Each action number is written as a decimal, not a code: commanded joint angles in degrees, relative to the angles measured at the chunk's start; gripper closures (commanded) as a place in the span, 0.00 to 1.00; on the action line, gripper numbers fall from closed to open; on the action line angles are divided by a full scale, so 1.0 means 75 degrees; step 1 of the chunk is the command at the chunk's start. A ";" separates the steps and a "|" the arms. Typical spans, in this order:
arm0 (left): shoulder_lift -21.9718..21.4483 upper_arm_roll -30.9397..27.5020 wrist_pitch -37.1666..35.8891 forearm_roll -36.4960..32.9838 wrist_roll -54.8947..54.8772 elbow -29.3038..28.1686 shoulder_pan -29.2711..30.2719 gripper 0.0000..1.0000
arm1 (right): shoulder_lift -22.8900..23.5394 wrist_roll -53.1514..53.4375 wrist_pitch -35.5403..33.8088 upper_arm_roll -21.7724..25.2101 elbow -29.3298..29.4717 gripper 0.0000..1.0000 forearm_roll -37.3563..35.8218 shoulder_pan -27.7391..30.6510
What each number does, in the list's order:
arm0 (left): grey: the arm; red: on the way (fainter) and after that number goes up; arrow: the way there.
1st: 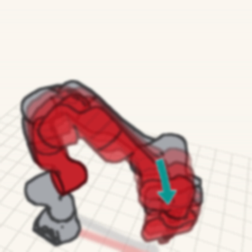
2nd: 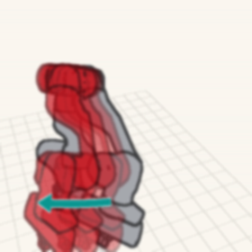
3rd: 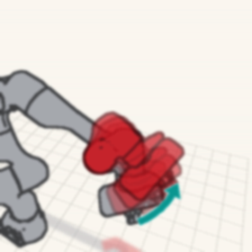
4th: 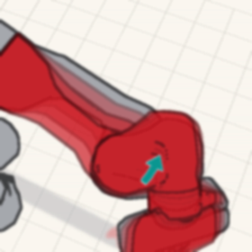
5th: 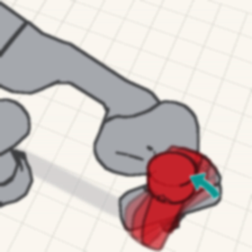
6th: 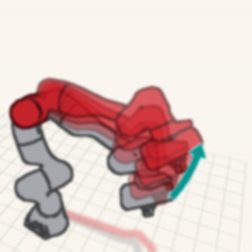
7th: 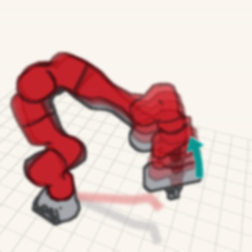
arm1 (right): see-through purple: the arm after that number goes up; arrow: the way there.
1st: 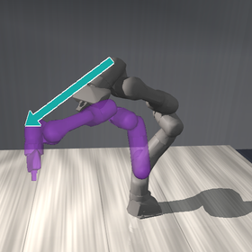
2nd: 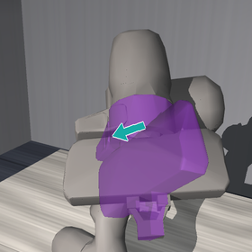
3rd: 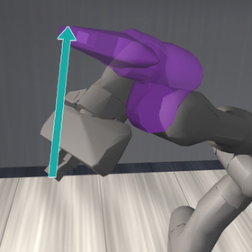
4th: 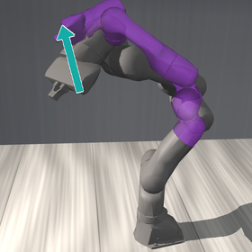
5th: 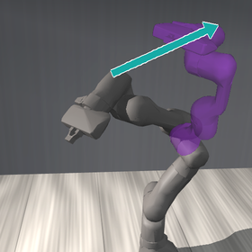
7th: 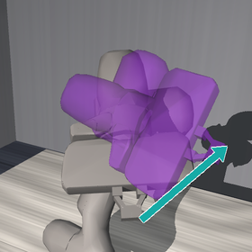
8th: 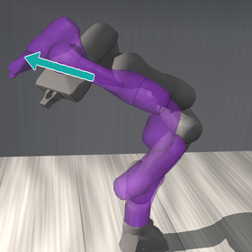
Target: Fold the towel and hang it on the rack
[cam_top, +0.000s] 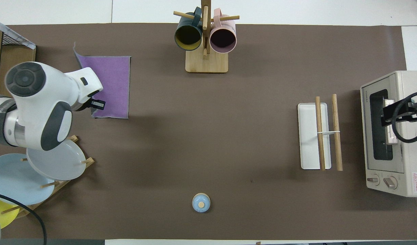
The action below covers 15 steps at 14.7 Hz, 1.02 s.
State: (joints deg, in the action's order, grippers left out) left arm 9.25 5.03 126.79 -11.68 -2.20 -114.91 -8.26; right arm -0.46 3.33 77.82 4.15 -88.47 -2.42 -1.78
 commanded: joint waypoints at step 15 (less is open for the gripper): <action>0.0031 -0.0085 0.0707 0.0649 0.0086 -0.0547 0.0290 0.00 | -0.0067 -0.0139 0.0100 -0.0061 -0.0099 0.00 -0.0006 0.0109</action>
State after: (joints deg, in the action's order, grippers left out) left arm 9.03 4.29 129.99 -11.90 1.49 -119.87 -9.14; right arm -0.46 3.33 77.82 4.15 -88.47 -2.42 -1.78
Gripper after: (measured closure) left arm 0.000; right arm 0.000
